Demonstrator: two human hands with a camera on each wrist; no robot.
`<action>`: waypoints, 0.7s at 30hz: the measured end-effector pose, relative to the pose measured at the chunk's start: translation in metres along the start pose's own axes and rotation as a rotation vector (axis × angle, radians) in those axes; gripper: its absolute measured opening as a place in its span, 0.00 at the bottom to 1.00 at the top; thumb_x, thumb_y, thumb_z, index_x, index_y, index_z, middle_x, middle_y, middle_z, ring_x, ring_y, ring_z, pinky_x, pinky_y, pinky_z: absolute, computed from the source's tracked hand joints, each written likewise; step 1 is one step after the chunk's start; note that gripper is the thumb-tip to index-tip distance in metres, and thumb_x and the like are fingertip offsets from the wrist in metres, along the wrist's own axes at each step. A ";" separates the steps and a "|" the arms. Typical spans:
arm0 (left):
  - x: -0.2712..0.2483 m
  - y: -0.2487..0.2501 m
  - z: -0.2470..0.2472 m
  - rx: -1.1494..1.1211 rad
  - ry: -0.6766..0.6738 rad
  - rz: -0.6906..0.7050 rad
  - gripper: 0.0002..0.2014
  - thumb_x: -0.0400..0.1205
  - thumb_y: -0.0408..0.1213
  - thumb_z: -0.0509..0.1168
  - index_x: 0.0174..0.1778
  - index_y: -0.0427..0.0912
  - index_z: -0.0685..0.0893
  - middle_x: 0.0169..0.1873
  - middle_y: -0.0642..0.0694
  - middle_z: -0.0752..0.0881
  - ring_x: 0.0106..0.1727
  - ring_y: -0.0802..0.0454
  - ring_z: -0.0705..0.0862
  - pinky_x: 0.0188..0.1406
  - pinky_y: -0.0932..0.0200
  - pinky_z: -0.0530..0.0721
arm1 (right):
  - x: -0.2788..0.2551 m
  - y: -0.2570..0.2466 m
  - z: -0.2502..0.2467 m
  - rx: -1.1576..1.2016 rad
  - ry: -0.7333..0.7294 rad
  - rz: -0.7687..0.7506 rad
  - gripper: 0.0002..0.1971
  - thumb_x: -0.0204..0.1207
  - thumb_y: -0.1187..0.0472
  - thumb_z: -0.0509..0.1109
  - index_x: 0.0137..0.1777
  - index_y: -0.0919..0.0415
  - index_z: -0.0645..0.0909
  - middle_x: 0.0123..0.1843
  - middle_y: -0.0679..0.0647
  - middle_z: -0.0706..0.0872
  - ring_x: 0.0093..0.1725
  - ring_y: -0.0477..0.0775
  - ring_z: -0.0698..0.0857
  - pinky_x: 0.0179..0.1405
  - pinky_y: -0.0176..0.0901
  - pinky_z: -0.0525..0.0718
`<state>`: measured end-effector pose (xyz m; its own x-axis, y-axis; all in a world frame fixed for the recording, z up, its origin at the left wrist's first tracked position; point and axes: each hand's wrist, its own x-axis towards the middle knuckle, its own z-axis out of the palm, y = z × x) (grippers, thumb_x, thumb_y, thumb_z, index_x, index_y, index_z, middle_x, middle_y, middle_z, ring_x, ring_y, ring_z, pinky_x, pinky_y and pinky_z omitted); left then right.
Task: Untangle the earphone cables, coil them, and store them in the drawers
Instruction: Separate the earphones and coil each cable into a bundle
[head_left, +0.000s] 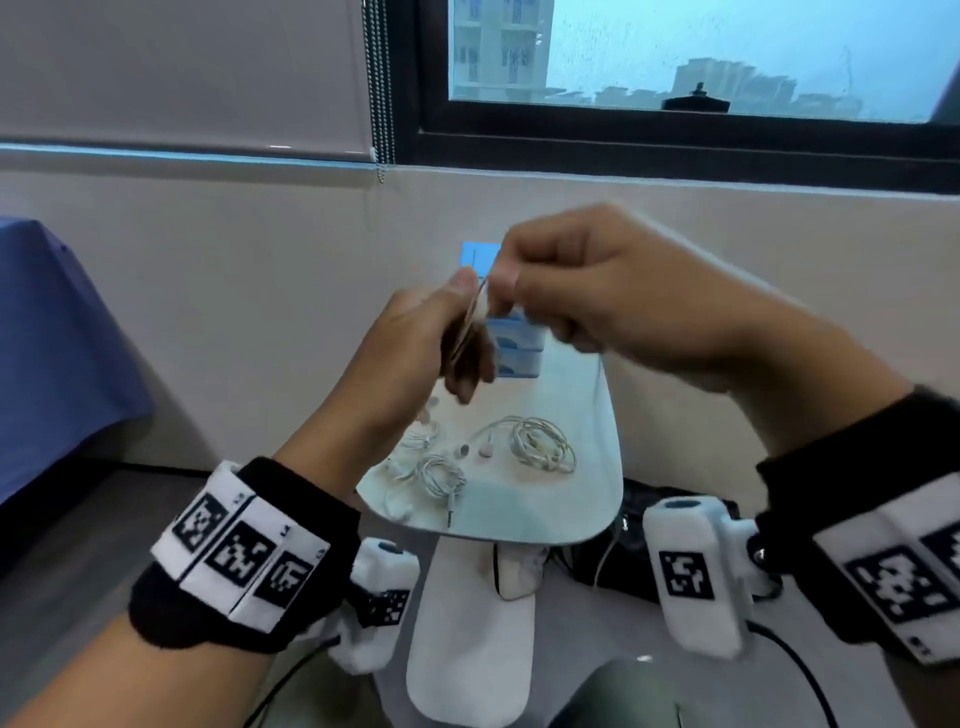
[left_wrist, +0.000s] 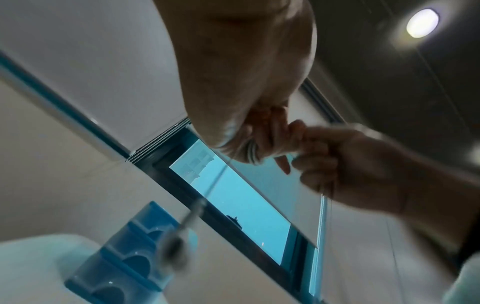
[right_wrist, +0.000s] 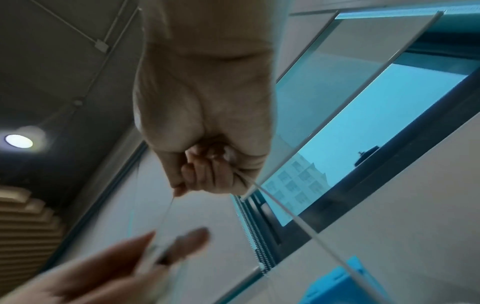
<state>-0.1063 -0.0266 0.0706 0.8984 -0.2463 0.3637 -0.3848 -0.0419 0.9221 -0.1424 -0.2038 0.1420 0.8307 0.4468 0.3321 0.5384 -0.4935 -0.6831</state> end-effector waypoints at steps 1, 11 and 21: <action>-0.003 0.003 -0.001 -0.072 -0.056 -0.027 0.26 0.94 0.42 0.50 0.48 0.29 0.89 0.22 0.40 0.77 0.21 0.50 0.69 0.26 0.56 0.64 | 0.003 0.002 -0.007 -0.008 0.085 0.009 0.13 0.88 0.59 0.67 0.44 0.63 0.85 0.24 0.41 0.75 0.25 0.41 0.70 0.25 0.31 0.69; 0.007 0.033 -0.008 -0.331 -0.001 0.038 0.15 0.93 0.36 0.57 0.70 0.33 0.81 0.37 0.44 0.92 0.35 0.56 0.90 0.36 0.69 0.85 | -0.010 0.033 0.031 -0.009 -0.227 0.337 0.15 0.89 0.57 0.63 0.43 0.64 0.83 0.27 0.49 0.70 0.26 0.48 0.67 0.22 0.35 0.67; -0.007 0.021 -0.003 -0.006 -0.220 0.016 0.26 0.95 0.41 0.49 0.46 0.41 0.92 0.25 0.46 0.73 0.26 0.52 0.65 0.32 0.58 0.65 | -0.010 0.007 -0.013 -0.015 0.136 0.184 0.13 0.89 0.60 0.64 0.48 0.69 0.82 0.23 0.40 0.71 0.24 0.43 0.65 0.25 0.33 0.65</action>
<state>-0.1204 -0.0226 0.0877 0.8239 -0.4525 0.3414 -0.3970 -0.0309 0.9173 -0.1452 -0.2207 0.1424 0.9261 0.2437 0.2879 0.3770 -0.5692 -0.7307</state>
